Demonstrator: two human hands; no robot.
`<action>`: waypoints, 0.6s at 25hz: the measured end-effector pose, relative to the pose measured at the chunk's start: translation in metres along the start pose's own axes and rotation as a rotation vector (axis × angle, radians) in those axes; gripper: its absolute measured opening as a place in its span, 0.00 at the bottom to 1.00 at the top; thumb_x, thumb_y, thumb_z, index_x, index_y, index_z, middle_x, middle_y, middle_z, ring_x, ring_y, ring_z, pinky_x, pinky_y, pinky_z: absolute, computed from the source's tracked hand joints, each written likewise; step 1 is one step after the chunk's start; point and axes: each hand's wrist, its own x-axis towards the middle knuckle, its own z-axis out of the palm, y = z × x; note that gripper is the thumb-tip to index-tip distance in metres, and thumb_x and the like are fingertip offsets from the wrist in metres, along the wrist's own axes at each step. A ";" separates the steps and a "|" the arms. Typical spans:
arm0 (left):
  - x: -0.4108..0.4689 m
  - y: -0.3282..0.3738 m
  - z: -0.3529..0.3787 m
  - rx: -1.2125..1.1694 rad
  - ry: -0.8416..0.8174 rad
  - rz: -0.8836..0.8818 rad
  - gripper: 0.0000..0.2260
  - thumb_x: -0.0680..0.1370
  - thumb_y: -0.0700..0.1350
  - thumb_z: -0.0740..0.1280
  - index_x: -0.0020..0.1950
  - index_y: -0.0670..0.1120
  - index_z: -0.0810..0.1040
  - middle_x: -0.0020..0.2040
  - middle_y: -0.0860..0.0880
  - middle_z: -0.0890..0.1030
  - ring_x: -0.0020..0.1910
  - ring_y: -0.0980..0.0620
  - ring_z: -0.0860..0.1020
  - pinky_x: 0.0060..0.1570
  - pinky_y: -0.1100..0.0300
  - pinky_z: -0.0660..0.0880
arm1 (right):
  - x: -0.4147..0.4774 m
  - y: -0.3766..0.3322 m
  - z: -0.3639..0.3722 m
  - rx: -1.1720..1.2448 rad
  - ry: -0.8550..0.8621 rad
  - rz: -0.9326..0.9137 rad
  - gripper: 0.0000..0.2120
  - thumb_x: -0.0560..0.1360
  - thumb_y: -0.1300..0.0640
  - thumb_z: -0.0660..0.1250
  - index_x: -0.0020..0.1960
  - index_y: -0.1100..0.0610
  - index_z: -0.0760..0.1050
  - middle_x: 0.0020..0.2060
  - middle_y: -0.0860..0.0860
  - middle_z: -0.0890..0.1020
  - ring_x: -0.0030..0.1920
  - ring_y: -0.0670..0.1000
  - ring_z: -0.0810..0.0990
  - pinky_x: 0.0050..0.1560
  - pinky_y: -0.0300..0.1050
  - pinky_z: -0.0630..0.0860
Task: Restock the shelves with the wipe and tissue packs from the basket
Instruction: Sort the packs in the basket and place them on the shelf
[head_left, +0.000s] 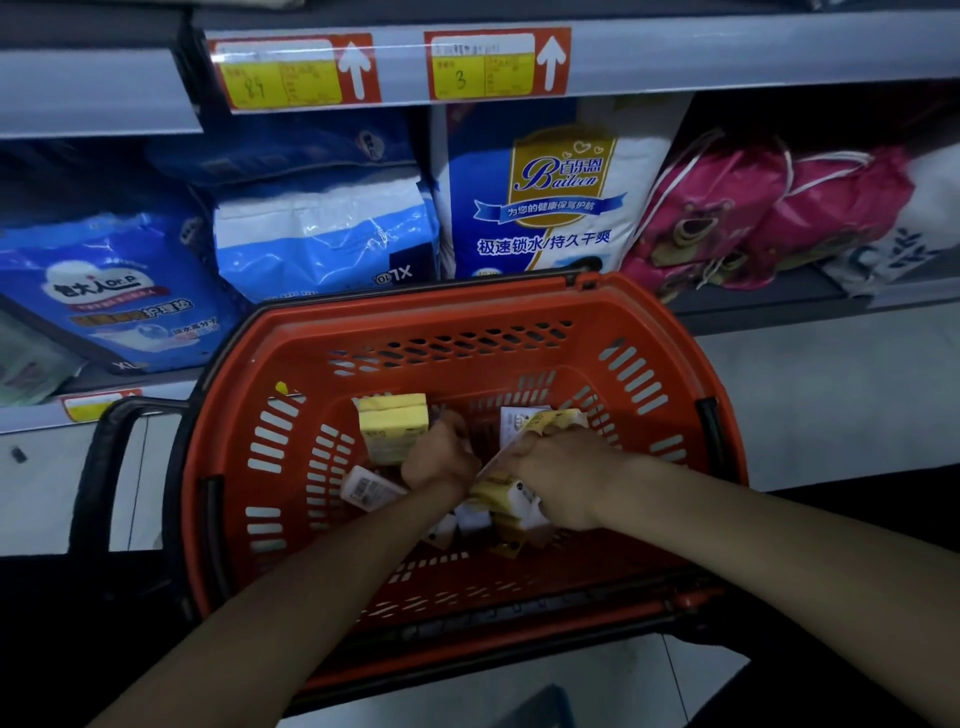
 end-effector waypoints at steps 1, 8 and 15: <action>-0.004 0.000 -0.002 0.009 0.015 0.032 0.08 0.77 0.47 0.67 0.51 0.57 0.70 0.43 0.48 0.80 0.44 0.40 0.81 0.37 0.51 0.76 | -0.003 0.000 -0.005 -0.019 0.017 0.003 0.28 0.79 0.53 0.68 0.78 0.50 0.66 0.71 0.56 0.72 0.65 0.61 0.76 0.62 0.61 0.76; -0.028 0.001 -0.055 -0.236 -0.044 0.053 0.13 0.75 0.40 0.72 0.53 0.53 0.73 0.38 0.47 0.80 0.34 0.44 0.79 0.33 0.48 0.77 | -0.027 -0.004 -0.034 0.003 0.103 0.027 0.27 0.80 0.58 0.66 0.78 0.55 0.64 0.71 0.58 0.71 0.67 0.62 0.74 0.59 0.54 0.76; -0.053 0.022 -0.168 -0.496 -0.033 0.067 0.13 0.73 0.38 0.76 0.49 0.51 0.77 0.45 0.46 0.84 0.38 0.49 0.81 0.38 0.52 0.81 | -0.048 -0.023 -0.055 0.247 0.192 -0.046 0.48 0.73 0.47 0.76 0.82 0.53 0.51 0.72 0.56 0.69 0.71 0.61 0.73 0.63 0.54 0.76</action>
